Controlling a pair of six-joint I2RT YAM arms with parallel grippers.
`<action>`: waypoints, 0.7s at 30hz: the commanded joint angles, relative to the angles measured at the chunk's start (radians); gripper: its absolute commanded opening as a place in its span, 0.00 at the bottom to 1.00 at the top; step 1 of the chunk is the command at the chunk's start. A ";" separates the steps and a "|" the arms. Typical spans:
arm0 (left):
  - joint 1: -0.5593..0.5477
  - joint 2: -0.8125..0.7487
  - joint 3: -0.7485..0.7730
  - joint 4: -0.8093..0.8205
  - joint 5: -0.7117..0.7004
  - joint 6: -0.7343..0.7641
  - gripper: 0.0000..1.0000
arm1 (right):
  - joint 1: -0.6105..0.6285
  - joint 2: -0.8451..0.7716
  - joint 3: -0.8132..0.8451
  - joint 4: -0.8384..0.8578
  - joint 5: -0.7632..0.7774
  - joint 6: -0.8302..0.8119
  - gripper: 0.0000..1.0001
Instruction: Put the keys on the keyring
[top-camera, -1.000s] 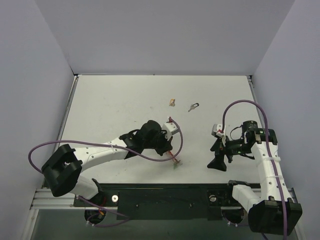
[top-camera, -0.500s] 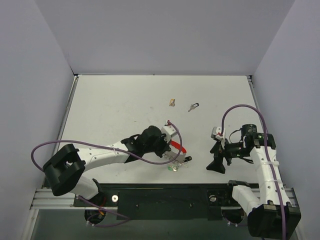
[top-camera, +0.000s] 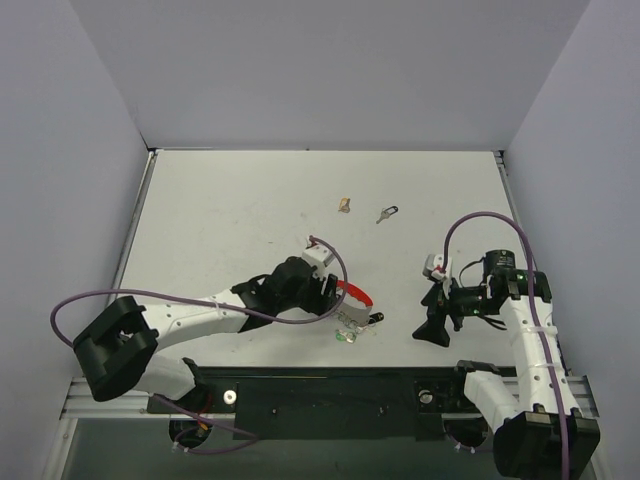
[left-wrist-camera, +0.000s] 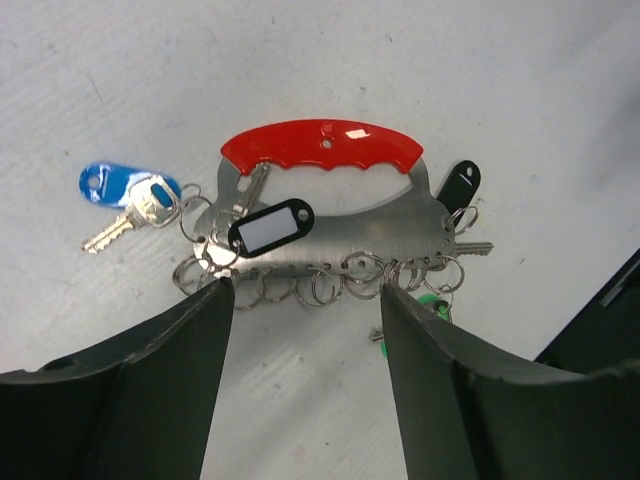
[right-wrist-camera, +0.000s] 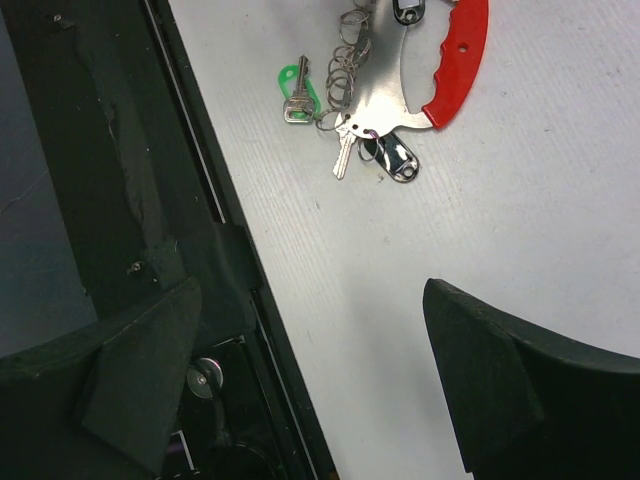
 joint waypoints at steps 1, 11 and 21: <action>0.011 -0.095 -0.088 0.090 0.021 -0.159 0.71 | -0.014 -0.010 -0.021 -0.012 -0.020 -0.002 0.88; 0.023 -0.029 -0.110 0.134 0.151 -0.388 0.57 | -0.035 -0.015 -0.029 -0.009 -0.022 -0.005 0.88; -0.001 0.040 -0.090 0.113 0.058 -0.432 0.46 | -0.041 -0.015 -0.035 -0.009 -0.022 -0.005 0.88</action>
